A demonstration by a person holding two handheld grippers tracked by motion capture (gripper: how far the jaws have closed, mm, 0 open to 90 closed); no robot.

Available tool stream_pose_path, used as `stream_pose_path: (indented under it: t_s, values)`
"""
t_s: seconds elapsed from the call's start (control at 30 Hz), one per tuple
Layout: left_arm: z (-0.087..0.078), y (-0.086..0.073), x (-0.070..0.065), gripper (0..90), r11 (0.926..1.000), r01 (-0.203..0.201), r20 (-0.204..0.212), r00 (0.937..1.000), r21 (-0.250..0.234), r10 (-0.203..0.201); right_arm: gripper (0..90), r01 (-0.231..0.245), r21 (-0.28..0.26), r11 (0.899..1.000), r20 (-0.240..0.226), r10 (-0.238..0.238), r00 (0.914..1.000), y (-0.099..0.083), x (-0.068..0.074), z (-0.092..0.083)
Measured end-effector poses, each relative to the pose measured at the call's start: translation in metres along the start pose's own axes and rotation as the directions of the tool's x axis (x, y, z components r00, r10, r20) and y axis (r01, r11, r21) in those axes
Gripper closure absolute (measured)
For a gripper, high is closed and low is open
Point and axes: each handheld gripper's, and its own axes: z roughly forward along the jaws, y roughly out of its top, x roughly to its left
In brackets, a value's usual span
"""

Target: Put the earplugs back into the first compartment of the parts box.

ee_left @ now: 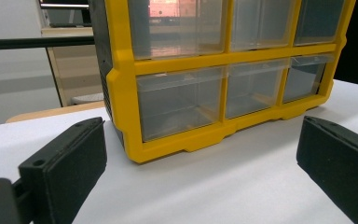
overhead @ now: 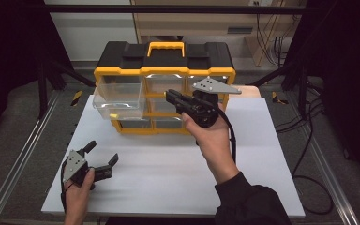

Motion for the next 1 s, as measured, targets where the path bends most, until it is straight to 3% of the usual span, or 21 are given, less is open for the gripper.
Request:
stream_pose_path:
  t_s: [0.33,1.0]
  values:
    - [-0.0001,0.0,0.0,1.3,1.0,-0.001,-0.001,1.0,0.001,0.001,83.2,-0.03,-0.017,0.999,-0.024,0.029,0.9993,0.0024,0.0003,0.0035]
    - [-0.0002,0.0001,0.0003,1.3,1.0,0.003,-0.002,1.0,-0.002,-0.003,83.0,-0.02,-0.016,1.0,-0.033,0.019,0.9993,0.0064,0.0038,0.0093]
